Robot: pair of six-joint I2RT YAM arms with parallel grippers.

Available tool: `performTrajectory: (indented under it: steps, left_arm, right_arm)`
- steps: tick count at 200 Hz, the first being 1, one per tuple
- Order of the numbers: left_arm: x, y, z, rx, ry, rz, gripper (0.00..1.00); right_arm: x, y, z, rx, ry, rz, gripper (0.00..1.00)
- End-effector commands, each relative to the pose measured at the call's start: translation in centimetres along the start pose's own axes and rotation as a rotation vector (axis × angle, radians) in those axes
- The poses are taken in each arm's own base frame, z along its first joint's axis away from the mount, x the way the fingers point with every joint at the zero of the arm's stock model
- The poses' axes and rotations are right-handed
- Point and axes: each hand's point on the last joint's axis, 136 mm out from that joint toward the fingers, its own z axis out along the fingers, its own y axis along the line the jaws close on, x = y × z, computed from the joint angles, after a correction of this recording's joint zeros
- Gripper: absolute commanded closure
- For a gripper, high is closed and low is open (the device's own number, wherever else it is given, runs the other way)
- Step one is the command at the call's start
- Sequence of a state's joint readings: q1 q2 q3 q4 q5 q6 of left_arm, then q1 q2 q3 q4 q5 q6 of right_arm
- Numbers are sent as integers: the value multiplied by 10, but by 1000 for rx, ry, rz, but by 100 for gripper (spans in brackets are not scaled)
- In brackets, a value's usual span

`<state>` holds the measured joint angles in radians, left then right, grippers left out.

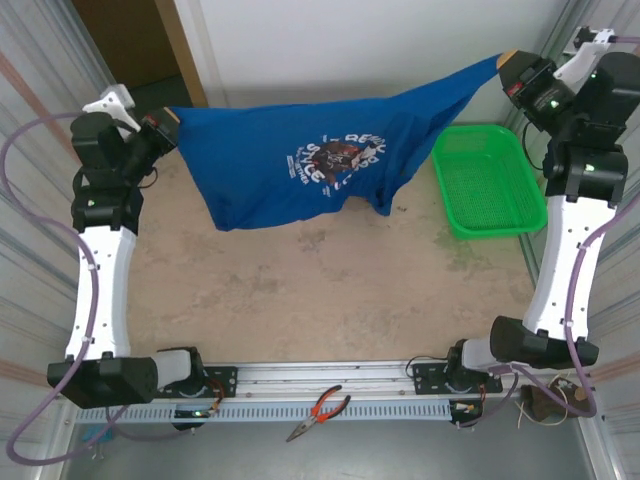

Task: Fold the inside-out t-shirt

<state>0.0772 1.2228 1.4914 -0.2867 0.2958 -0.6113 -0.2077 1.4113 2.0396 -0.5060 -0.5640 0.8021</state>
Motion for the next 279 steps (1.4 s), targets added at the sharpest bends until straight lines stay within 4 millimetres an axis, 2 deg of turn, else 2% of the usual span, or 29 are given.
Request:
performTrajectory:
  steps: [1, 39, 73, 89, 104, 118, 161, 181, 189, 197, 209, 227, 244, 260, 279]
  left_arm:
    - [-21, -24, -12, 67, -42, 15, 100]
    - [-35, -50, -39, 141, -93, 7, 99]
    - [-66, -87, -75, 243, -193, -32, 100]
    - [-76, -89, -76, 225, -218, -41, 100]
    - [-79, -82, -61, 199, -210, -38, 100]
    - [-74, -67, -30, 170, -160, -54, 100]
    - [-28, -12, 85, 148, 65, -164, 100]
    - [-21, 0, 122, 156, 115, -212, 100]
    - [-23, 0, 132, 167, 121, -224, 100]
    - [-28, -4, 137, 180, 119, -233, 100]
    - [-42, -15, 139, 206, 92, -228, 100]
    - [-67, -35, 135, 236, 47, -198, 100]
    - [-89, -54, 126, 266, 11, -176, 100]
    - [-101, -65, 117, 289, -10, -162, 100]
    - [-98, -68, 108, 291, -3, -153, 100]
  right_arm:
    - [-1, 18, -11, -53, 14, 60, 100]
    - [-18, 50, -39, -121, -58, 51, 100]
    - [-49, 95, -81, -192, -186, -2, 100]
    - [-60, 102, -86, -193, -232, -18, 100]
    - [-64, 89, -70, -183, -220, 15, 100]
    - [-60, 66, -41, -172, -167, 64, 100]
    - [-12, -4, 59, -71, 33, 132, 100]
    - [0, -24, 93, -40, 77, 161, 100]
    - [0, -24, 101, -49, 85, 172, 100]
    - [-3, -23, 108, -59, 87, 182, 100]
    - [-14, -12, 109, -89, 64, 185, 100]
    - [-36, 7, 102, -150, 11, 201, 100]
    - [-51, 17, 94, -198, -20, 235, 100]
    - [-54, 27, 81, -204, -30, 214, 100]
    - [-48, 34, 66, -193, -24, 176, 100]
